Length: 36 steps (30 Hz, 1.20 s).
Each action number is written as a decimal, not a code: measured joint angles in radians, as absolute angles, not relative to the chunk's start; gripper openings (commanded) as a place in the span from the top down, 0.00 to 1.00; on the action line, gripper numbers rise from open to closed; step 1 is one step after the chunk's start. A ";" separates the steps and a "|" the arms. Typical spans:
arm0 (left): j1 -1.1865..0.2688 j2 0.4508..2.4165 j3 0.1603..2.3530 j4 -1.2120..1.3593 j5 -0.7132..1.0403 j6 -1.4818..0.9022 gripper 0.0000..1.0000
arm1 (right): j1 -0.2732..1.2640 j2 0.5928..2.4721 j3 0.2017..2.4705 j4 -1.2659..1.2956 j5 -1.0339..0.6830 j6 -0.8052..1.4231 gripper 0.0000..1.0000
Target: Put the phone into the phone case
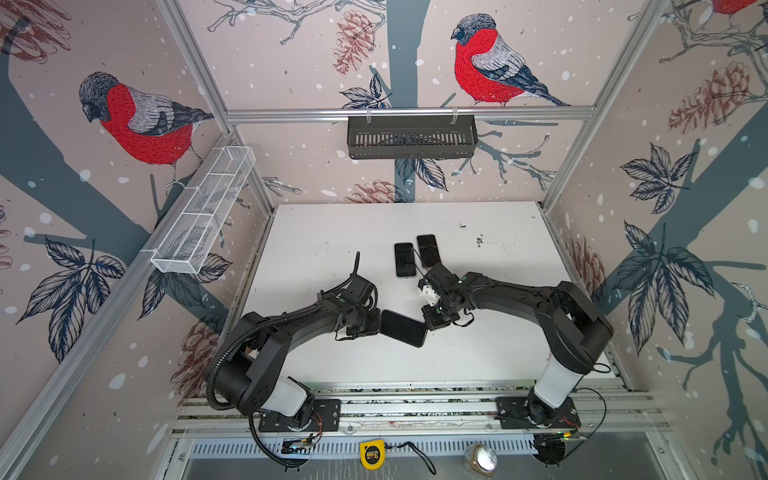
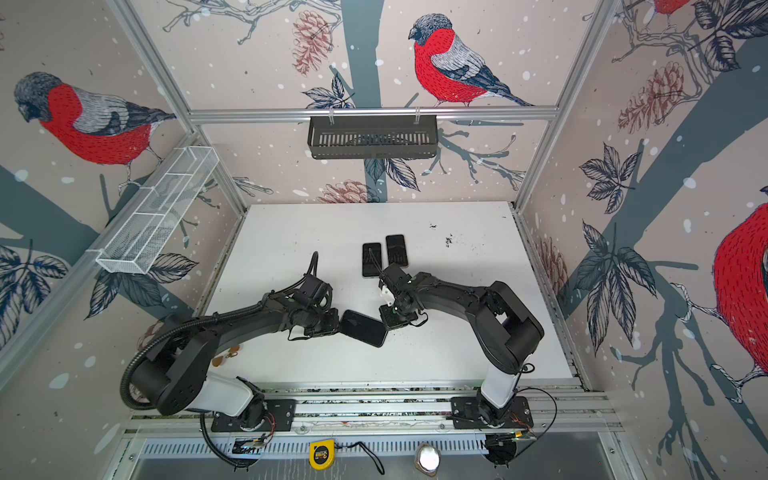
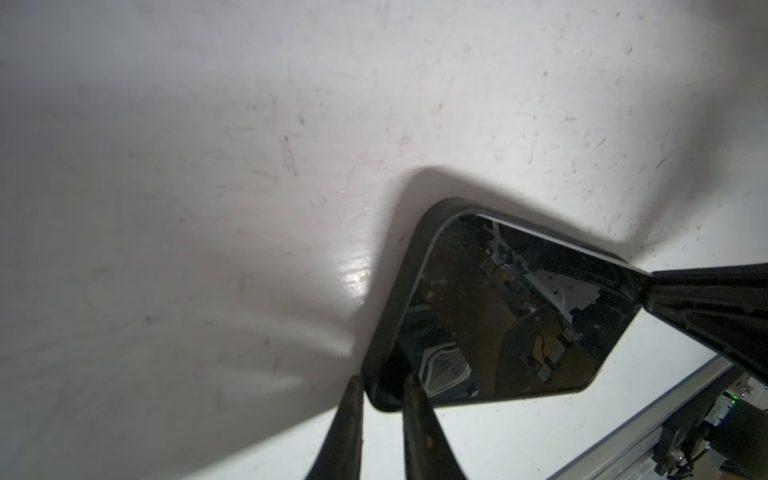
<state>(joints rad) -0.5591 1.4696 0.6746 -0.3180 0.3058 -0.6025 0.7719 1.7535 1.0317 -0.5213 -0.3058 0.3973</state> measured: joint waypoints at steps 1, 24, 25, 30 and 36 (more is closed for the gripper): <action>-0.559 1.469 0.674 -0.317 0.306 -0.603 0.81 | 0.775 1.755 1.033 -0.524 -0.299 0.397 0.95; -0.558 1.455 0.648 -0.283 0.313 -0.613 0.81 | 0.819 1.782 1.050 -0.545 -0.232 0.402 0.95; -0.558 1.455 0.647 -0.282 0.314 -0.613 0.81 | 0.820 1.784 1.052 -0.547 -0.231 0.402 0.95; -0.558 1.453 0.645 -0.278 0.314 -0.613 0.81 | 0.825 1.787 1.056 -0.551 -0.221 0.402 0.96; -0.558 1.452 0.643 -0.275 0.313 -0.613 0.81 | 0.830 1.794 1.059 -0.552 -0.209 0.403 0.96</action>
<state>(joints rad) -0.5579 1.4517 0.6426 -0.2752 0.3134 -0.6132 0.8303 1.7939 1.0592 -0.5522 -0.2092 0.4026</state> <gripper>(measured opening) 0.190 0.048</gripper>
